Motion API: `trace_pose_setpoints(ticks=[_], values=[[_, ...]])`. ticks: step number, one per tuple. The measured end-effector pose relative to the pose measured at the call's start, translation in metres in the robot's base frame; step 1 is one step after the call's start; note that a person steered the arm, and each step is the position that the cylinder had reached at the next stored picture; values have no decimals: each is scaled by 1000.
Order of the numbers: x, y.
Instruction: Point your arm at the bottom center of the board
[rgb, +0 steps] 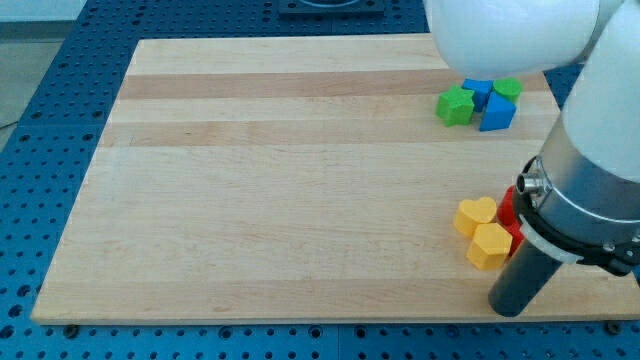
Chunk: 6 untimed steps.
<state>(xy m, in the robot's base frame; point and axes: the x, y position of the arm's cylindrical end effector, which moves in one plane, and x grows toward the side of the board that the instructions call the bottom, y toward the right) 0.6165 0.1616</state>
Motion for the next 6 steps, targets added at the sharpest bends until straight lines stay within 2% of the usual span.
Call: trace_pose_setpoints(ticks=[1, 4, 6], values=[[0, -2], [-16, -119], [-73, -141]])
